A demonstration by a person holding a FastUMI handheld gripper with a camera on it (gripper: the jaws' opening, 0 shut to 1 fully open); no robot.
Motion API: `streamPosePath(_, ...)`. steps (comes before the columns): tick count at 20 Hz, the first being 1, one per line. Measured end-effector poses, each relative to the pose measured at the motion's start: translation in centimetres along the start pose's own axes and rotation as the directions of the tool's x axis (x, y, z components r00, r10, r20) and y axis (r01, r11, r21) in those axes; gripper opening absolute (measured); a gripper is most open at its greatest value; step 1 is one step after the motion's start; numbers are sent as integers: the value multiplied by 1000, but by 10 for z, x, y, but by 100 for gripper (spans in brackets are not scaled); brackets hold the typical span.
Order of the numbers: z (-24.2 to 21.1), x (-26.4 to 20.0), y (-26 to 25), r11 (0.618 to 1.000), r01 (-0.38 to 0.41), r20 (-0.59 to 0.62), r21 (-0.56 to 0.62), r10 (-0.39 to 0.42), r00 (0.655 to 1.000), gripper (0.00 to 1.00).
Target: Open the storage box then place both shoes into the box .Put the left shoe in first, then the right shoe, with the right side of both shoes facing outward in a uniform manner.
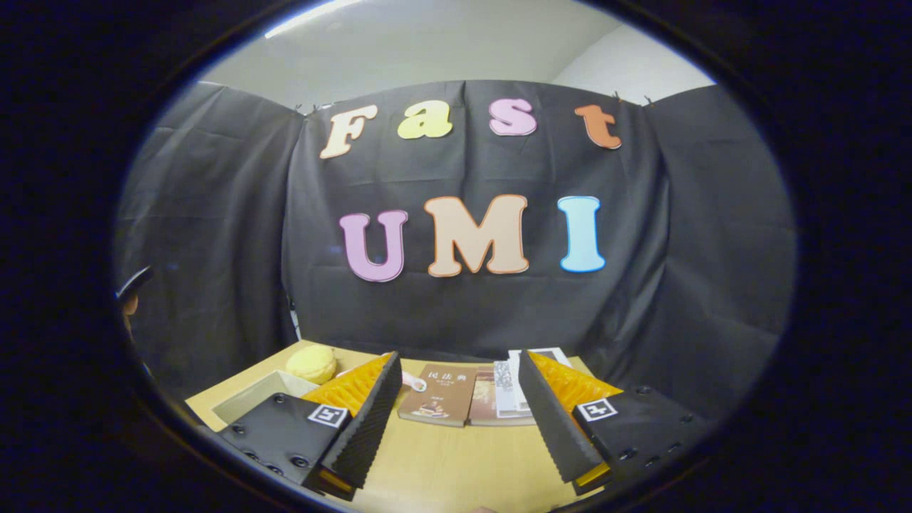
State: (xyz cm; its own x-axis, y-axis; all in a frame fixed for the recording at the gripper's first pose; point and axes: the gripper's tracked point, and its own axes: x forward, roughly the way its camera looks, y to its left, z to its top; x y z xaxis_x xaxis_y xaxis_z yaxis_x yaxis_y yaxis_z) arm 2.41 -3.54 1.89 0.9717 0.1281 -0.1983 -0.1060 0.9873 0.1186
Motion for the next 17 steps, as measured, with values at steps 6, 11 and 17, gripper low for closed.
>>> streamPosePath(6, 15, 6, -19, 999, 22, 52, 23, -23, 998, 100)
streamPosePath(11, 25, 8, -27, 998, 41, 87, 42, -45, 995, 100)
streamPosePath(17, 30, 7, -25, 999, 54, 108, 1, -54, 993, 100)
